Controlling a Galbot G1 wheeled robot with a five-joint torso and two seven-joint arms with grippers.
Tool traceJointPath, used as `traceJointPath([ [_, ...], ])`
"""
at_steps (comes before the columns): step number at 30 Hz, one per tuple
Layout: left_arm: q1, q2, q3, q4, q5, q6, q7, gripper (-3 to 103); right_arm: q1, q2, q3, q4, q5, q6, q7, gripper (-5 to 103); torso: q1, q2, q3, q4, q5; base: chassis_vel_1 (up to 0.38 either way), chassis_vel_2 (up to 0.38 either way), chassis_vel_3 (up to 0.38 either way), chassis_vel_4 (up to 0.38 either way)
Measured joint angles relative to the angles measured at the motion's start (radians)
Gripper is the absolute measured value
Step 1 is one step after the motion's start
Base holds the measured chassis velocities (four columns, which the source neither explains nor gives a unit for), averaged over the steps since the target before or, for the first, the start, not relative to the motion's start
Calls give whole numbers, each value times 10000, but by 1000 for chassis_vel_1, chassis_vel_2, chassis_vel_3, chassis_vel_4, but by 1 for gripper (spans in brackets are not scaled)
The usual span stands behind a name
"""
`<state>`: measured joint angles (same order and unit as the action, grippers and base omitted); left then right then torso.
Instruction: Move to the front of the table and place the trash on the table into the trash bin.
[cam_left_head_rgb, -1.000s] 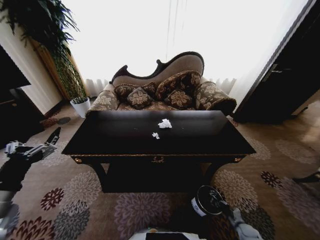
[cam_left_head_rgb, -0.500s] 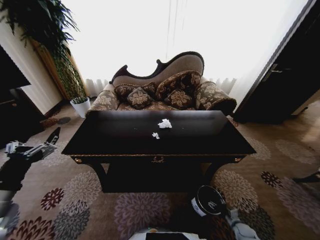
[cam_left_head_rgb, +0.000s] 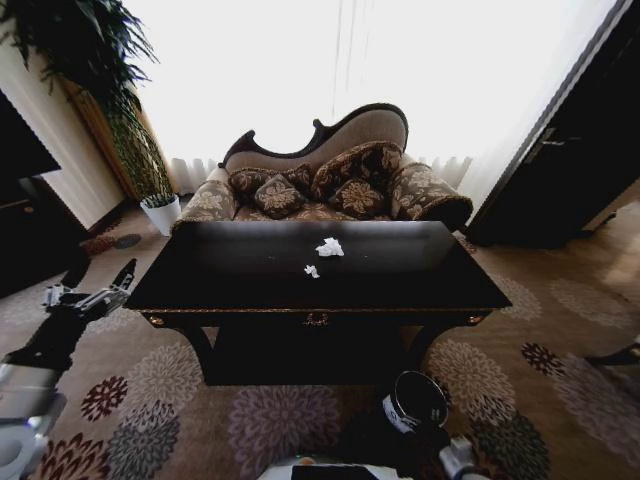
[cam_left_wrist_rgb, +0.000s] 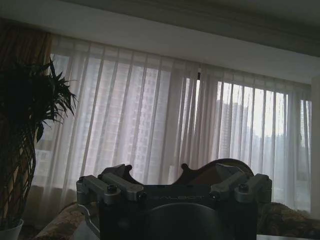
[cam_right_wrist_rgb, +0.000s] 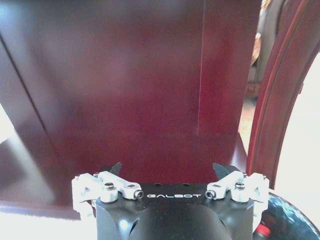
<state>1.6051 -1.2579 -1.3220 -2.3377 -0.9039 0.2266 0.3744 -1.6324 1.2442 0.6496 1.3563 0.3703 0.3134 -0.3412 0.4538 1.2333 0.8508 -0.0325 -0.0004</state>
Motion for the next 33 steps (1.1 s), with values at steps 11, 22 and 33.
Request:
traceJointPath([
  [11, -250, 384, 70, 341, -84, -15, 0, 100, -1724, 894, 1092, 3476, 818, -493, 501, 100, 0, 0, 0, -1, -1, 0, 0, 0, 0],
  [22, -162, 38, 1, 206, 69, -64, -59, 100, -2350, 868, 2056, 6093, 1709, -870, 56, 100, 0, 0, 0, 2, 2, 0, 0, 0, 0],
  [33, 21, -84, -79, 154, 244, -83, -88, 100, -1984, 309, 3465, 8130, 4001, -2211, 150, 100, 0, 0, 0, 2, 2, 0, 0, 0, 0],
])
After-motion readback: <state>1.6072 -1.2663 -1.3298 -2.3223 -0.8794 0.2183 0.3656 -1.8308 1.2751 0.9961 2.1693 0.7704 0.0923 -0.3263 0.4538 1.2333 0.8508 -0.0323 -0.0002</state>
